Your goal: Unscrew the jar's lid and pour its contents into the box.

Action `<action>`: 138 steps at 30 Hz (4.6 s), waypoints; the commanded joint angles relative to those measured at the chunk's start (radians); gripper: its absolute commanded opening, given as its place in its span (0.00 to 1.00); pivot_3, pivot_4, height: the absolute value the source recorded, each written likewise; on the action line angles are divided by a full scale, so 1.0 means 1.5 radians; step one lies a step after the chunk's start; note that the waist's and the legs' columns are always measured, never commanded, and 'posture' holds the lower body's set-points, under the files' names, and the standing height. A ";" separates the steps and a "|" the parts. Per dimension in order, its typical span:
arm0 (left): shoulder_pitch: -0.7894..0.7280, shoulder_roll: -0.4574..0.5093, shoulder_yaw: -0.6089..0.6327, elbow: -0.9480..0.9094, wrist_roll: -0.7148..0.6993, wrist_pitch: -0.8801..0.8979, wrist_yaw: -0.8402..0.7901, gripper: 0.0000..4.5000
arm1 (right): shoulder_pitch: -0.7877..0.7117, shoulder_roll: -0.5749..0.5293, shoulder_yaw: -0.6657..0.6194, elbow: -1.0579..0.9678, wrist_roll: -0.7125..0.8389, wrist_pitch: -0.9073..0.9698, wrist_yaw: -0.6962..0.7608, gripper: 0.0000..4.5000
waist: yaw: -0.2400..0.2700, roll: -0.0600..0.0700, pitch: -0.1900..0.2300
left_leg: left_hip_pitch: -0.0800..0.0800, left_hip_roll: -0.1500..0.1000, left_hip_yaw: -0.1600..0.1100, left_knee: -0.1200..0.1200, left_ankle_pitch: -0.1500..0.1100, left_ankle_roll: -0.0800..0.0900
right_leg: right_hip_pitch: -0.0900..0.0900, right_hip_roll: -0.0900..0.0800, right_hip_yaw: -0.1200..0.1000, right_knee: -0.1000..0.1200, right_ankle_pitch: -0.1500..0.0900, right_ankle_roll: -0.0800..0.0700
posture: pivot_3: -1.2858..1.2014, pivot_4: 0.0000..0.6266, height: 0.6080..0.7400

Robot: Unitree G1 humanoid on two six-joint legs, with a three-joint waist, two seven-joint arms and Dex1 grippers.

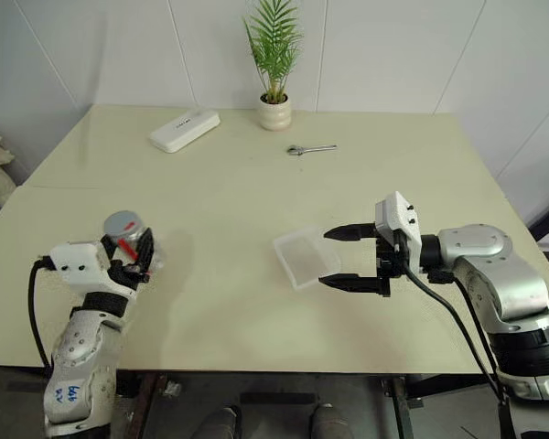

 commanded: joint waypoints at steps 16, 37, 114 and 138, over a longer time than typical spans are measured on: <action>-0.280 0.177 -0.096 0.218 -0.231 0.129 -0.499 0.58 | 0.027 0.046 -0.088 -0.271 0.069 0.117 -0.308 1.00 | -0.002 0.001 0.000 | -0.001 0.000 0.000 -0.008 0.000 0.000 | -0.004 0.000 -0.001 0.000 0.003 0.007 | 0.52 0.24 1.00; -0.458 0.137 -0.199 0.422 -0.166 0.010 -0.779 0.58 | -0.183 0.275 0.003 -0.337 0.107 0.380 -0.692 1.00 | -0.002 0.002 0.001 | -0.003 0.001 -0.001 -0.008 0.001 0.000 | -0.010 0.000 -0.002 0.009 0.000 0.005 | 0.52 0.24 1.00; -0.508 0.116 -0.202 0.491 -0.140 0.057 -0.830 0.58 | -0.188 0.290 0.060 -0.303 0.124 0.287 -0.372 0.57 | -0.017 0.004 0.002 | -0.004 0.000 -0.004 -0.008 0.002 0.001 | -0.011 0.000 -0.004 0.010 0.000 0.005 | 0.52 0.24 1.00; -0.517 0.120 -0.238 0.497 -0.167 0.031 -0.918 0.58 | -0.194 0.256 0.111 -0.249 0.082 0.206 -0.265 1.00 | -0.018 0.005 0.003 | -0.004 0.000 -0.004 -0.008 0.002 0.000 | -0.011 0.000 -0.004 0.011 0.000 0.005 | 0.52 0.24 1.00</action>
